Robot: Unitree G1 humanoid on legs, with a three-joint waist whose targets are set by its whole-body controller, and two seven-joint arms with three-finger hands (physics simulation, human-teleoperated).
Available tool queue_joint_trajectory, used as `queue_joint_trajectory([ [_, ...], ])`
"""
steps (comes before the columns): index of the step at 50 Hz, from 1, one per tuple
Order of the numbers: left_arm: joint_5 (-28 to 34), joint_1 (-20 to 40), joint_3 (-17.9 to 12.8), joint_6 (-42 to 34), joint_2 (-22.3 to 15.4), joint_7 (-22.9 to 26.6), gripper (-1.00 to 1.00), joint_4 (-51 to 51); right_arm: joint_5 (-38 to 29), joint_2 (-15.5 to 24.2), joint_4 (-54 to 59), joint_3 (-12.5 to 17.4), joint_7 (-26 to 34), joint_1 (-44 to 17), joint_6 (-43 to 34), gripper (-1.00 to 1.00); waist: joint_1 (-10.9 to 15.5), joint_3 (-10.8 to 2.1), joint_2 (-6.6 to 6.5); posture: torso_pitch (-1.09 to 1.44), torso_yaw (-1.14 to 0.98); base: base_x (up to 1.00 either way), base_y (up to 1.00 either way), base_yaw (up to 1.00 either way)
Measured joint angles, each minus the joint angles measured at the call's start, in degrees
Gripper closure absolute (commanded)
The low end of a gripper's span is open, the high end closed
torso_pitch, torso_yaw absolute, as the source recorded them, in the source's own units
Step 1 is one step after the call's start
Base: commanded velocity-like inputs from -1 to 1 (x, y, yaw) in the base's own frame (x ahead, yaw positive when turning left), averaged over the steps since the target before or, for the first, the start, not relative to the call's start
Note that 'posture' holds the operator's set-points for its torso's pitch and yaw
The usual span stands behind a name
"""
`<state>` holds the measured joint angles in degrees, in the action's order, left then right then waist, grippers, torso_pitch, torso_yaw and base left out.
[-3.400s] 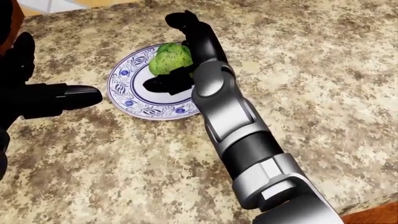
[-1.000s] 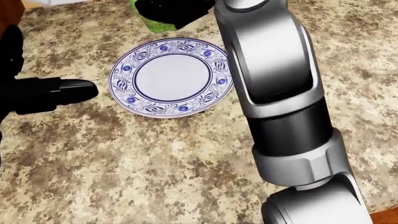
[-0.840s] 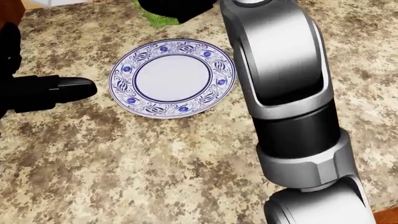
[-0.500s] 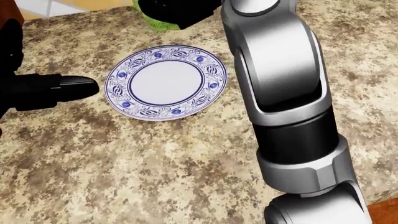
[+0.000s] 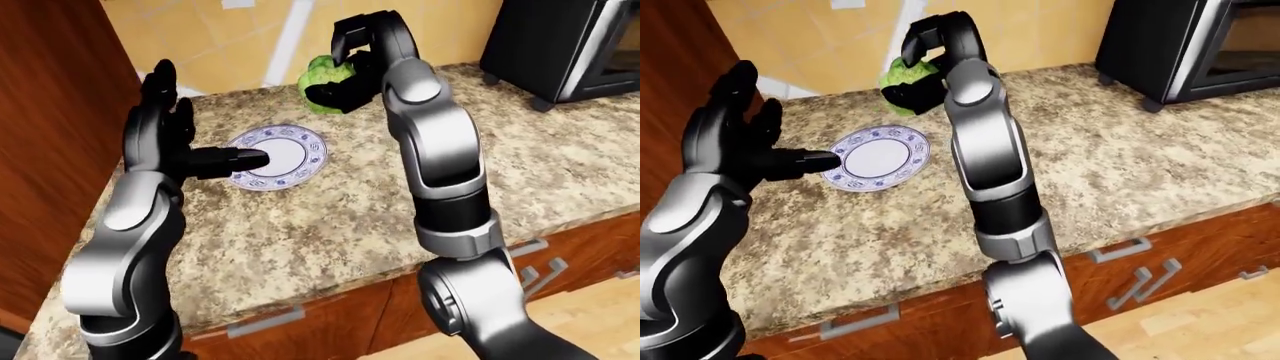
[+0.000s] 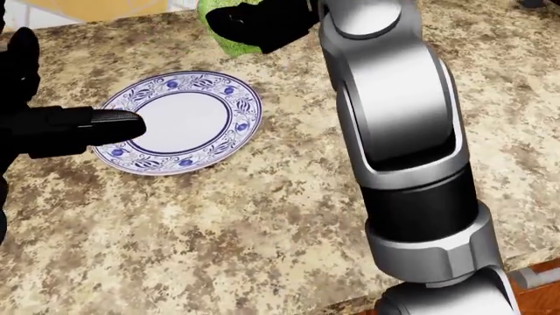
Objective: Place the broccoli on the rack of the oven.
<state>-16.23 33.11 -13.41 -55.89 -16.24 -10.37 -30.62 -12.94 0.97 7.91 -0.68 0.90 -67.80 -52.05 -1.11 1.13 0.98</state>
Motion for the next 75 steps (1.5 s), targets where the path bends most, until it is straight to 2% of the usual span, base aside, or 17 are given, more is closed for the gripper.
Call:
queue_joint_trajectory([
  [8,-0.01,0.19,-0.61,-0.69,-0.39,-0.12,-1.00,0.26,-0.20,-0.55,0.89,-0.47,0.25,0.43,-1.12,1.00,1.55,1.23,-3.90,0.00,0.00,-0.09,-0.27,0.00],
  [11,0.04,0.23,-0.63,-0.37,-0.45,-0.15,-1.00,-0.03,-0.17,-0.62,0.28,-0.57,0.36,0.14,-0.79,1.00,1.52,0.95,-6.31,0.00,0.00,-0.08,-0.24,0.00],
  [13,0.16,-0.22,-0.96,-0.26,-0.60,-0.21,-1.00,0.14,-0.15,-1.13,-0.31,-0.97,0.42,0.59,-0.45,1.00,2.05,0.98,-5.43,0.00,0.00,-0.08,-0.24,0.00],
  [17,0.63,-0.36,-1.10,-0.91,-0.55,-0.56,-1.00,0.90,0.41,-1.35,0.33,-1.71,1.11,0.95,-0.96,1.00,1.55,-0.02,-5.14,0.00,0.00,-0.09,-0.23,0.00],
  [22,0.48,-0.12,-1.09,-0.46,-0.63,-0.34,-1.00,0.00,-0.05,-1.22,-1.05,-1.17,0.87,0.64,-0.75,1.00,1.49,0.32,-1.67,0.00,0.00,-0.08,-0.22,0.00],
  [24,0.55,0.17,-1.04,-0.38,-0.69,-0.35,-1.00,0.07,-0.21,-1.29,-1.66,-1.16,0.75,0.98,-0.47,1.00,1.32,-0.16,0.76,0.00,0.00,-0.08,-0.22,0.00],
  [29,-0.23,0.01,0.67,-0.94,0.12,0.21,-1.00,0.36,-1.00,-0.62,-0.52,0.01,0.38,2.42,-1.17,1.00,0.49,0.49,-0.82,0.00,0.00,-0.08,-0.23,0.00],
  [35,0.18,0.22,-0.40,-0.58,-0.21,-0.06,-1.00,-0.15,-0.92,-1.07,-1.09,-0.66,0.57,2.01,-1.41,1.00,1.47,1.37,-4.24,0.00,0.00,-0.09,-0.21,0.00],
  [39,0.15,0.41,-0.57,-0.49,-0.42,-0.06,-1.00,-0.40,-0.80,-1.35,-1.88,-0.85,0.62,1.34,-0.90,1.00,0.66,1.33,-6.39,0.00,0.00,-0.03,-0.03,0.00],
  [48,0.42,-0.11,-0.74,-0.84,-0.36,-0.30,-1.00,0.26,-0.55,-1.45,-1.47,-1.43,1.32,2.02,-1.23,1.00,1.17,2.51,-2.00,0.00,0.00,0.00,0.00,0.00],
  [58,0.29,0.40,-0.30,-0.90,-0.28,-0.20,-1.00,-0.25,-1.12,-0.72,-2.16,-0.96,1.46,1.44,-0.64,1.00,1.22,1.68,-3.10,0.00,0.00,0.00,0.00,0.01],
  [62,-0.10,0.42,0.49,-1.38,0.00,0.16,-1.00,0.31,-1.79,-0.40,-1.62,-0.43,1.51,2.03,-1.19,1.00,1.03,0.74,-3.09,0.00,0.00,-0.05,0.00,0.74],
  [65,-0.17,0.24,-0.46,-1.40,-0.44,0.19,-1.00,-0.38,-2.43,-1.05,-2.33,-0.93,1.34,2.42,-0.59,1.00,1.34,0.29,-2.65,0.00,0.00,-0.19,0.00,1.00],
  [68,0.54,-0.18,-1.49,-1.15,-0.63,-0.34,-1.00,-0.02,-1.95,-1.86,-1.77,-2.27,2.14,2.74,-0.23,1.00,1.58,-0.32,-3.26,0.00,0.00,-0.20,0.00,1.00],
  [70,0.76,0.10,-1.31,-1.15,-0.66,-0.52,-1.00,0.12,-1.65,-1.81,-1.30,-2.33,2.71,2.62,-0.34,1.00,1.56,-0.52,-2.59,0.00,0.00,-0.20,0.00,1.00],
  [72,0.68,0.53,-0.97,-1.00,-0.65,-0.48,-1.00,-0.50,-1.89,-1.56,-1.85,-1.91,2.84,2.48,-0.36,1.00,1.31,-0.20,-0.20,0.00,0.00,-0.20,0.00,1.00],
  [75,0.08,-0.02,0.45,-0.82,0.21,-0.02,-1.00,-0.77,-2.85,-0.84,-2.47,-0.74,2.52,3.13,-0.32,1.00,0.32,0.30,0.50,0.00,0.00,-0.21,0.00,1.00],
])
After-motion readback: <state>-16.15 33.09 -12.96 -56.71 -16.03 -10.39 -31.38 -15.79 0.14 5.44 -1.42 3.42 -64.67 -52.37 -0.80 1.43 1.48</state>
